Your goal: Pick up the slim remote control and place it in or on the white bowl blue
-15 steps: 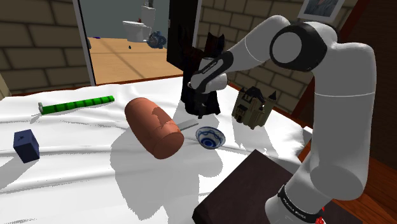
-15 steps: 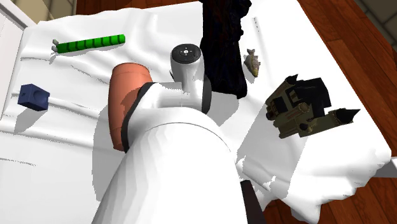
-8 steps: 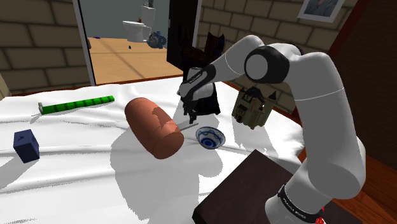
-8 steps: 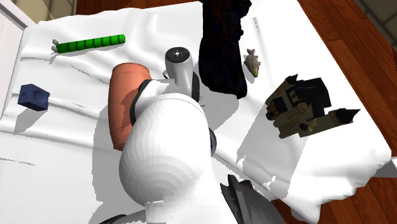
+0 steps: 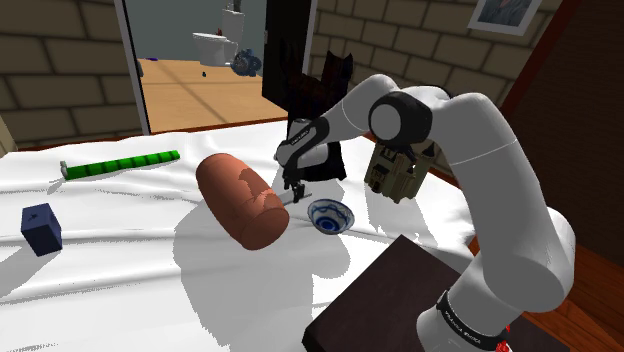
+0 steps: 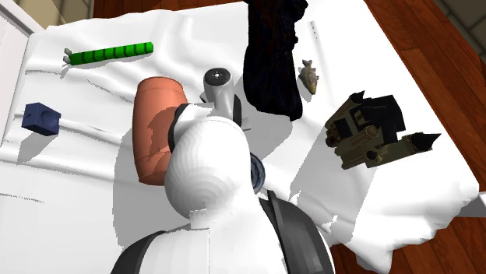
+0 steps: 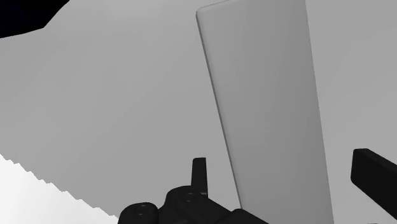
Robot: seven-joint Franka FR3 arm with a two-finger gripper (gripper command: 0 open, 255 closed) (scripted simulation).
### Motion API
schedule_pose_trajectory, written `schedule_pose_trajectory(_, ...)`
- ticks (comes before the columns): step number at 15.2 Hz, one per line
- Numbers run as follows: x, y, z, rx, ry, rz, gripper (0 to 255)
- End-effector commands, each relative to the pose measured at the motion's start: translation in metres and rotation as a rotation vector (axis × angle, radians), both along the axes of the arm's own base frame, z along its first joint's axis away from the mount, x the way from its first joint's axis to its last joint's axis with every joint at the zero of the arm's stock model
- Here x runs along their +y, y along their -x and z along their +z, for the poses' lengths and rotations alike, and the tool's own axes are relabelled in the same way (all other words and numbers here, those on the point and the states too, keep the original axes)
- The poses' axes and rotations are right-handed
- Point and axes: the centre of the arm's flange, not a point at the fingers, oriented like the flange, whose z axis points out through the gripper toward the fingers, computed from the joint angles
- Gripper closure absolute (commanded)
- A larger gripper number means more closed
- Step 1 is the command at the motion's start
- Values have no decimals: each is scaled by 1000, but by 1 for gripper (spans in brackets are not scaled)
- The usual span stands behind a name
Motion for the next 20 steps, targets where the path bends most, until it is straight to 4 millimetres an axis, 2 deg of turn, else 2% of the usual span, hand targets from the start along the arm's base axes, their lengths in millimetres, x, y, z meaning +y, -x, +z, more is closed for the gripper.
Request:
schedule_pose_trajectory(1, 1, 1, -9, 0, 0, 0, 0)
schedule_pose_trajectory(8, 1, 1, -9, 0, 0, 0, 0)
schedule_pose_trajectory(9, 1, 1, -9, 0, 0, 0, 255)
schedule_pose_trajectory(18, 1, 1, -9, 0, 0, 0, 255)
schedule_pose_trajectory(20, 1, 1, 2, 0, 0, 0, 255)
